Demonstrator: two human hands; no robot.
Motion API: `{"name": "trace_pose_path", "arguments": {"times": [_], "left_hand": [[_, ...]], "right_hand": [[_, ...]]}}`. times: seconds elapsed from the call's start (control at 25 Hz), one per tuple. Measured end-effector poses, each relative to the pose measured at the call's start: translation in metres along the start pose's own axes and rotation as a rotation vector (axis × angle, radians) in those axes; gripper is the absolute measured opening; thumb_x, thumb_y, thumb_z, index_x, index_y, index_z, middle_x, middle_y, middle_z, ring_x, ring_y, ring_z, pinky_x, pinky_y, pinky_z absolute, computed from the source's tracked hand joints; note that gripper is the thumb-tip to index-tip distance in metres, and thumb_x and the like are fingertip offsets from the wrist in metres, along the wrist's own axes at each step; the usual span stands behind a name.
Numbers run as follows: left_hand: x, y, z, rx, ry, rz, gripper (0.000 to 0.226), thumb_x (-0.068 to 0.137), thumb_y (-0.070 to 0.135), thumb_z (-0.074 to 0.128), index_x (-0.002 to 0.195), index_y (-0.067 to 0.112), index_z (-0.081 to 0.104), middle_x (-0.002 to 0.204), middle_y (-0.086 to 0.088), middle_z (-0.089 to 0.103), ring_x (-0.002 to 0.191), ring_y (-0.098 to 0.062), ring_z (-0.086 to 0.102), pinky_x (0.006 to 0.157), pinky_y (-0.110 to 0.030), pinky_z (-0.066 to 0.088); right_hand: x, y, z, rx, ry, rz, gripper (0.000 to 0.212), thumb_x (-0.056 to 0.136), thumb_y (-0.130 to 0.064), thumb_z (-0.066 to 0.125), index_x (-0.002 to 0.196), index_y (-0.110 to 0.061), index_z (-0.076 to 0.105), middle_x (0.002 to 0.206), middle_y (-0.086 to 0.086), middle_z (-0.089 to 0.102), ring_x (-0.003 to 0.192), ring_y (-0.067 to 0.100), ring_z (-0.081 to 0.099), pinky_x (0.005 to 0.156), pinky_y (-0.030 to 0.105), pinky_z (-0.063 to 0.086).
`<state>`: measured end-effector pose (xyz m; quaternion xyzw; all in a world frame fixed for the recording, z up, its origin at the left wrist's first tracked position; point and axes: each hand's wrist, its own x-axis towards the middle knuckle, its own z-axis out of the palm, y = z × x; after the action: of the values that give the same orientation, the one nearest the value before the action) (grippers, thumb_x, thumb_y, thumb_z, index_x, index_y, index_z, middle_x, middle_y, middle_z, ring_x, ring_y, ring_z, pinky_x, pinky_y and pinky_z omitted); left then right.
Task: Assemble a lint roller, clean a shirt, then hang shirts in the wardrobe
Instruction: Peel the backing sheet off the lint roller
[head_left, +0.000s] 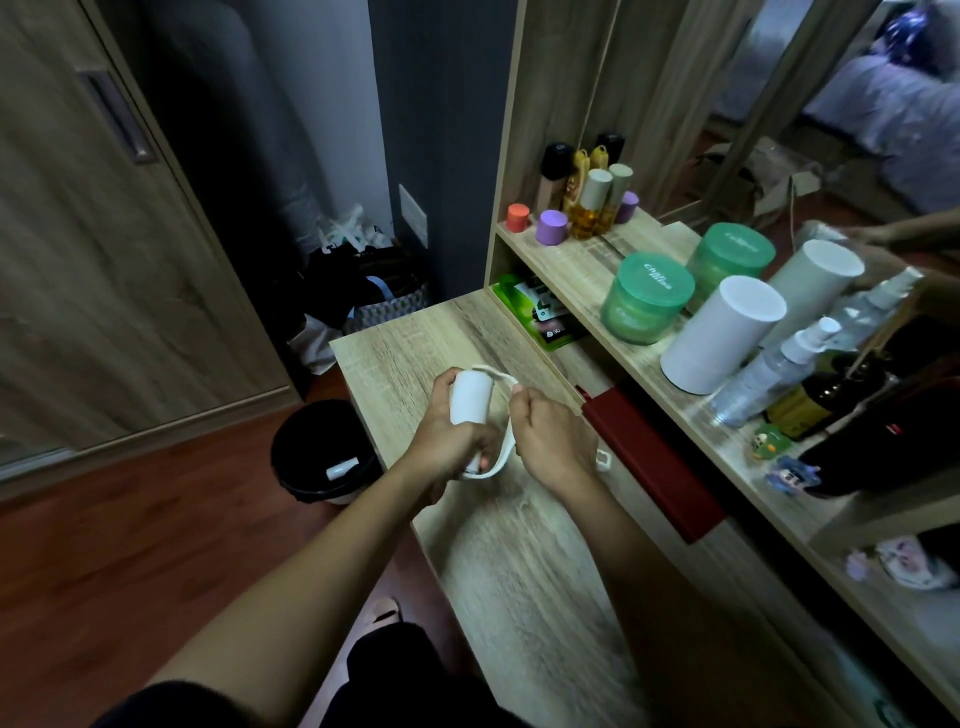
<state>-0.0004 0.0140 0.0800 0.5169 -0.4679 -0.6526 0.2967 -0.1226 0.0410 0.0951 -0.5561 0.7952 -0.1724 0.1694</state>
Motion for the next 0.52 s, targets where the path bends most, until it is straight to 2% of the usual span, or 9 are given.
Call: {"name": "trace_pose_path", "arguments": {"times": [0.12,0.2,0.28,0.4,0.44,0.52], "left_hand": [[0.000,0.004,0.002,0.062,0.020,0.041,0.076,0.055,0.003,0.060,0.107,0.053,0.035,0.094,-0.013,0.053,0.062,-0.026,0.055,0.049,-0.031,0.048],[-0.001,0.007,-0.002,0.134,0.047,0.074,0.073,0.059,0.010,0.066,0.114,0.041,0.030,0.097,-0.015,0.058,0.068,-0.029,0.062,0.052,-0.037,0.055],[-0.001,0.008,-0.009,0.245,0.065,0.157,0.064,0.063,0.017,0.070,0.113,0.028,0.031,0.100,-0.016,0.061,0.076,-0.029,0.066,0.056,-0.040,0.058],[-0.003,0.005,-0.017,0.486,0.091,0.320,0.061,0.066,0.035,0.067,0.120,0.031,0.040,0.106,-0.004,0.063,0.090,-0.025,0.063,0.066,-0.037,0.055],[-0.004,0.002,-0.017,0.570,0.120,0.372,0.063,0.069,0.043,0.063,0.126,0.034,0.039,0.110,-0.001,0.064,0.096,-0.024,0.062,0.072,-0.036,0.054],[-0.008,-0.005,-0.014,0.706,0.199,0.478,0.068,0.073,0.058,0.051,0.136,0.037,0.033,0.115,-0.002,0.065,0.100,-0.024,0.062,0.080,-0.037,0.052]], "right_hand": [[0.002,0.005,-0.003,0.053,-0.002,-0.028,0.046,0.097,-0.043,0.018,0.097,-0.019,0.057,0.090,0.011,0.071,0.094,0.032,0.062,0.079,0.039,0.041],[0.004,0.015,-0.008,0.202,-0.089,-0.086,0.043,0.097,-0.047,0.018,0.096,-0.025,0.055,0.075,0.005,0.069,0.081,0.028,0.065,0.080,0.039,0.048],[0.000,0.026,-0.011,0.279,-0.202,-0.144,0.035,0.097,-0.048,0.018,0.096,-0.032,0.049,0.066,0.000,0.065,0.071,0.023,0.065,0.077,0.041,0.051],[-0.012,0.034,-0.006,0.290,-0.257,-0.209,0.032,0.098,-0.047,0.020,0.115,-0.032,0.043,0.077,-0.003,0.061,0.074,0.021,0.062,0.070,0.036,0.047],[-0.015,0.034,-0.003,0.316,-0.241,-0.215,0.033,0.099,-0.044,0.021,0.121,-0.029,0.040,0.081,-0.005,0.058,0.074,0.018,0.060,0.068,0.032,0.043],[-0.020,0.033,0.001,0.365,-0.216,-0.237,0.033,0.099,-0.039,0.022,0.123,-0.024,0.040,0.075,-0.010,0.056,0.065,0.004,0.057,0.062,0.025,0.040]]}}
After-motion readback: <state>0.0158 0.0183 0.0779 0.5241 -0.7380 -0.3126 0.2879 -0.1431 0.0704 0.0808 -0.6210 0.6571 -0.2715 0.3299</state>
